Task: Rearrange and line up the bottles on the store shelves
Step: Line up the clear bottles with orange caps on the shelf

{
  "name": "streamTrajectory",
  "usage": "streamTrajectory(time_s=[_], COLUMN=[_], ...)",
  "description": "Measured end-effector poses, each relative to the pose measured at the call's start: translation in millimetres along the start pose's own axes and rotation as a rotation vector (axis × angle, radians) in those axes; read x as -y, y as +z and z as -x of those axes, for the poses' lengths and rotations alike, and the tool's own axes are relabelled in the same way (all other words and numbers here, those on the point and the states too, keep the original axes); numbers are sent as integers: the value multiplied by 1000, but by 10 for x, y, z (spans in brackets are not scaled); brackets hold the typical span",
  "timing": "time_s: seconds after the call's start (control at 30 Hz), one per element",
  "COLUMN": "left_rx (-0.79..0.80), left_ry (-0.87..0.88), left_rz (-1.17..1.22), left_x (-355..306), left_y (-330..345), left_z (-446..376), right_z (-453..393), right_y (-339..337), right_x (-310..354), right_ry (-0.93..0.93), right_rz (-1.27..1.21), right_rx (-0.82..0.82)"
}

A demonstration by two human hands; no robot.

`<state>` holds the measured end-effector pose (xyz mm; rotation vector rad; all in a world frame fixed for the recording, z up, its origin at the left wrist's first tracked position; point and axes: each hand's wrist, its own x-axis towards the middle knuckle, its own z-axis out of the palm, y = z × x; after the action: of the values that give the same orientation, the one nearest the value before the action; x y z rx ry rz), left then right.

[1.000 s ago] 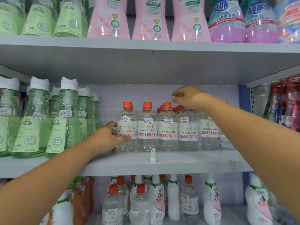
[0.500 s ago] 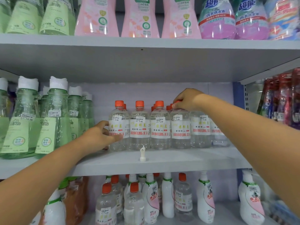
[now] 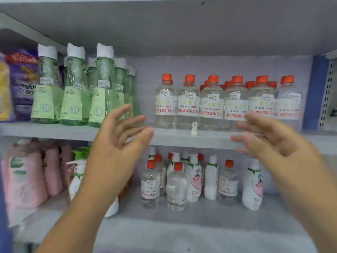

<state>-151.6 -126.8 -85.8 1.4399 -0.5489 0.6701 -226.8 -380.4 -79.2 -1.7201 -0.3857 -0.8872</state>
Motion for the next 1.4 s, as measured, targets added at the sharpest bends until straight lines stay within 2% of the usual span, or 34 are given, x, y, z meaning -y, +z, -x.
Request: streamTrajectory(time_s=[0.03,0.1,0.17,0.23,0.33,0.47,0.57,0.67,0.83,1.0,1.13,1.3,1.4], left_rx=[-54,-102,-38,54,33,130,199,227,295,267,314,380,349], left_ry=[-1,-127,-246,-312,-414,-548,-541,-554,-512,-470,-427,-335,-231], left_rz=[76,106,-30,-223,-412,-452,-432,-368,-337,-392,-386,-332,-272], left_x=[167,636,1081,1510,2055,2505,2734,2812,2434,2158,1930,1283,695], left_y=[-37,-30,67,121,138,124,52,-38,-18,189,299,414,629], left_z=[228,539,653,626,442,275,219,264,464,481,665,1051,1196], right_z=[250,512,465,307,131,130,210,314,535,494,603,818,893], right_y=[99,366,626,831,1227,1660,1739,1686,1335,1023,695,1,-469], right_x=[-141,-535,-1036,-1559,-2149,-2656,-2930,-2873,-2499,-2171,-2011,-1486,-1000], right_ry=[44,229,449,574,613,611,653,644,585,603,595,509,407], right_rz=[-66,-67,53,182,282,396,435,404,368,247,214,200,171], right_rx=[41,115,200,179,151,123,87,34,-38,124,131,85,67])
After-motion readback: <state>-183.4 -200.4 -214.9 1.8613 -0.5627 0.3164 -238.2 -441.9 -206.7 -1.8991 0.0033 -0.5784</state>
